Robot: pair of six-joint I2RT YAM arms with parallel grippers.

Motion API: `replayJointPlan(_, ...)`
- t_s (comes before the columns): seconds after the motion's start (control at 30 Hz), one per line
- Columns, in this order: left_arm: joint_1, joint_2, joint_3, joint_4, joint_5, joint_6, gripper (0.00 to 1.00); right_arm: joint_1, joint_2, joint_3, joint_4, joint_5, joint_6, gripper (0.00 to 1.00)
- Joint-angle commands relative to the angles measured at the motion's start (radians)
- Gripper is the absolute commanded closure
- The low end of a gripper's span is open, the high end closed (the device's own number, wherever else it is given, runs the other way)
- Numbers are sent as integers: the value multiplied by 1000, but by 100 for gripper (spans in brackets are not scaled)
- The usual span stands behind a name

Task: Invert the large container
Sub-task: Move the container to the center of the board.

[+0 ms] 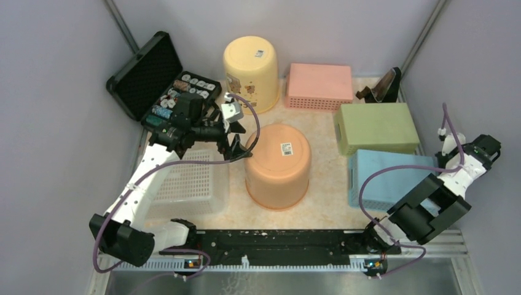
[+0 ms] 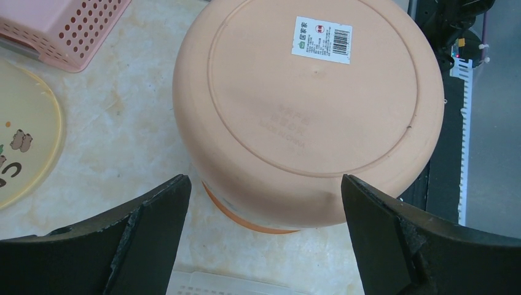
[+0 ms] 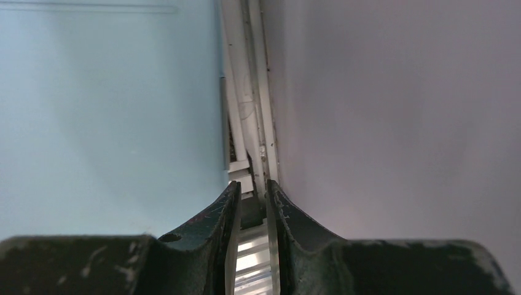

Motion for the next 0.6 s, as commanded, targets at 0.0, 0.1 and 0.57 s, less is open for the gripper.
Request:
replayJointPlan(0.0, 3, -44, -5, -13, -3, 32, 1, -41, 55, 3, 103, -8, -28, 79)
replayJointPlan(0.1, 3, -51, 0, -20, -8, 34, 1, -44, 86, -10, 113, -21, -43, 80)
replayJointPlan(0.57, 3, -58, 33, -50, -11, 37, 1, 30, 181, 5, 54, -214, -33, 82)
